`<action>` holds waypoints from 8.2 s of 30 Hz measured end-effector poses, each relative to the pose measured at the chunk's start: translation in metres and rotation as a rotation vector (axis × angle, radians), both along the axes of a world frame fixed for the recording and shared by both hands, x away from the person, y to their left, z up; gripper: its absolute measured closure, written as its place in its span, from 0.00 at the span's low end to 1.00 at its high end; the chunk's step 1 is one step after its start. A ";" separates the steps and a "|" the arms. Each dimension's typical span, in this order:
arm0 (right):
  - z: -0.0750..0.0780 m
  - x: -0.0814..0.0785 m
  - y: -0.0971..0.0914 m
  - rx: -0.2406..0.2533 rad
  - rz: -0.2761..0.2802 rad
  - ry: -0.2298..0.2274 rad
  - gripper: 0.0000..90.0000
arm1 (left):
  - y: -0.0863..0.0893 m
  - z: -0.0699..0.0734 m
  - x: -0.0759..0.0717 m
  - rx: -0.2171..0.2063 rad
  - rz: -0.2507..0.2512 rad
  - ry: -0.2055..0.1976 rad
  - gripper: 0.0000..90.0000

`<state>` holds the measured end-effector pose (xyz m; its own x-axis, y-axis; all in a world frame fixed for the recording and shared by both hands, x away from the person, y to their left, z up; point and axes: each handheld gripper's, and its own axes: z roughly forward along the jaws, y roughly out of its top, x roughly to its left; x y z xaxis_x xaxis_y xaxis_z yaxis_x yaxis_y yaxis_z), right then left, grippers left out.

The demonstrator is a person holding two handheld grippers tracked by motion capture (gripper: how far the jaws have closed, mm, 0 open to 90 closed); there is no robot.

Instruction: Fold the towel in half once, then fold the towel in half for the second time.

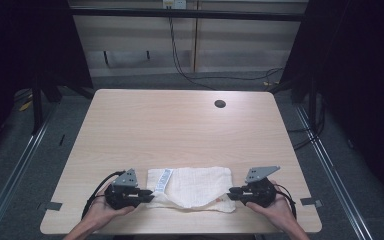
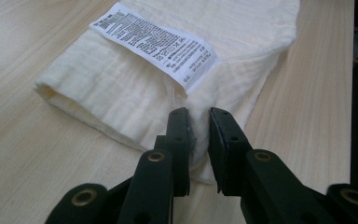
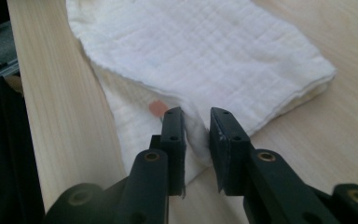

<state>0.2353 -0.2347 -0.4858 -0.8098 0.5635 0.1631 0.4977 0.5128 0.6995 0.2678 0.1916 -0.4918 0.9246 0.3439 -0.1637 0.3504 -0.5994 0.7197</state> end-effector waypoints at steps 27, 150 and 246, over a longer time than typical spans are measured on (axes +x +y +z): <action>0.010 -0.001 0.021 0.035 -0.024 -0.012 0.63 | 0.016 0.013 -0.001 -0.077 0.088 -0.011 0.67; -0.004 0.006 0.176 -0.136 0.232 -0.038 0.91 | -0.057 0.007 0.069 0.015 0.119 -0.008 0.51; 0.064 0.059 0.244 0.221 0.269 -0.031 0.92 | 0.038 0.060 0.088 -0.204 0.317 0.063 0.94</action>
